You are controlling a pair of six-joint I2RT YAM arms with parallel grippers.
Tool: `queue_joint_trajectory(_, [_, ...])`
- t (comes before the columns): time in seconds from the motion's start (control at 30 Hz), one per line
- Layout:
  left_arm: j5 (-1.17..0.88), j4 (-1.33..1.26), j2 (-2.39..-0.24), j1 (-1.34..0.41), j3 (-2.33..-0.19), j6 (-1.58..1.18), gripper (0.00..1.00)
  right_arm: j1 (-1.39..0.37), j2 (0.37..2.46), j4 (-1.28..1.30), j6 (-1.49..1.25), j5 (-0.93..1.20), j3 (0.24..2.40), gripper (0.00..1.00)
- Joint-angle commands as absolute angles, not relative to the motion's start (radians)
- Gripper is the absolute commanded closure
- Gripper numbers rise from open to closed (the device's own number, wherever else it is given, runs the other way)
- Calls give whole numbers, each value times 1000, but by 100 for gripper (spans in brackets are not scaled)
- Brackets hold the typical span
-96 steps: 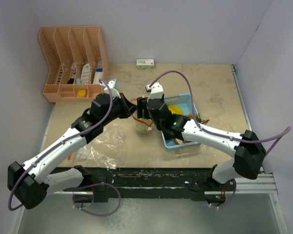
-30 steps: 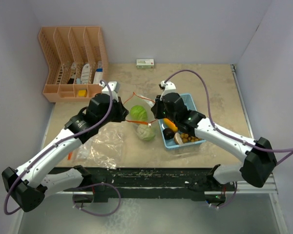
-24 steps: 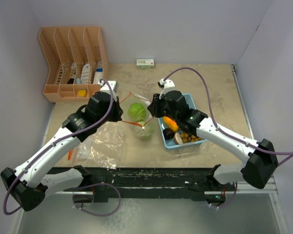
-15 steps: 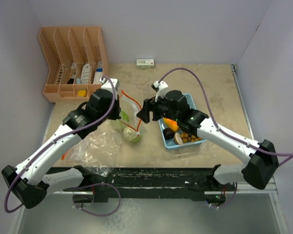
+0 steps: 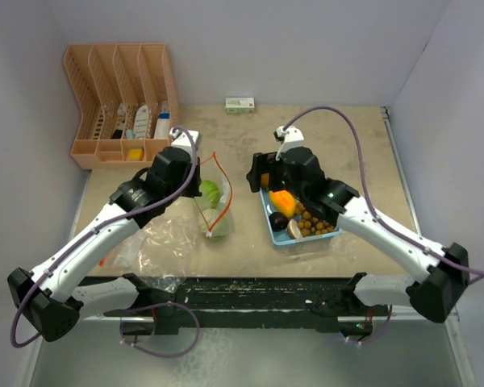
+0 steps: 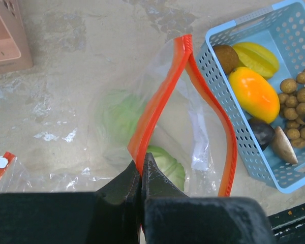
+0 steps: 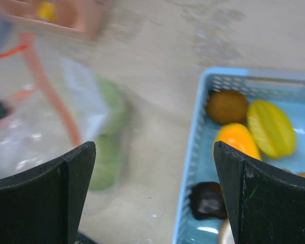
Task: Place the food in the zip-top bag and seal the zipper
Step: Pick up the fake fruit from the bin.
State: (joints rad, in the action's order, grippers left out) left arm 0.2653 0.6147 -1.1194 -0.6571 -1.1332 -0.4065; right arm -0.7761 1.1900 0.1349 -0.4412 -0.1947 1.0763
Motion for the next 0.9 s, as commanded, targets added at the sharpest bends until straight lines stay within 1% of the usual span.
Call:
queue_joint_trajectory(0.0, [247,541,-1088,-658,-1127,-383,100,-732,1340,331,-487,-430,1139,0])
queue_joint_trajectory(0.13, [240,537,-1075,-658,-1122,-376,100,-673,1415,336,-499,-423,1129,0])
queue_joint_trajectory(0.3, [230,534,-1064,-658,-1116,-377,100,-582,1498,323,-485,-349,1104,1])
queue_joint_trajectory(0.53, [215,525,-1063,-658,-1109,-382,100,-578,1621,290,-452,-247,1107,0])
queue_joint_trajectory(0.87, [221,533,-1059,-658,-1111,-379,100,-577,1695,294,-452,-260,1113,1])
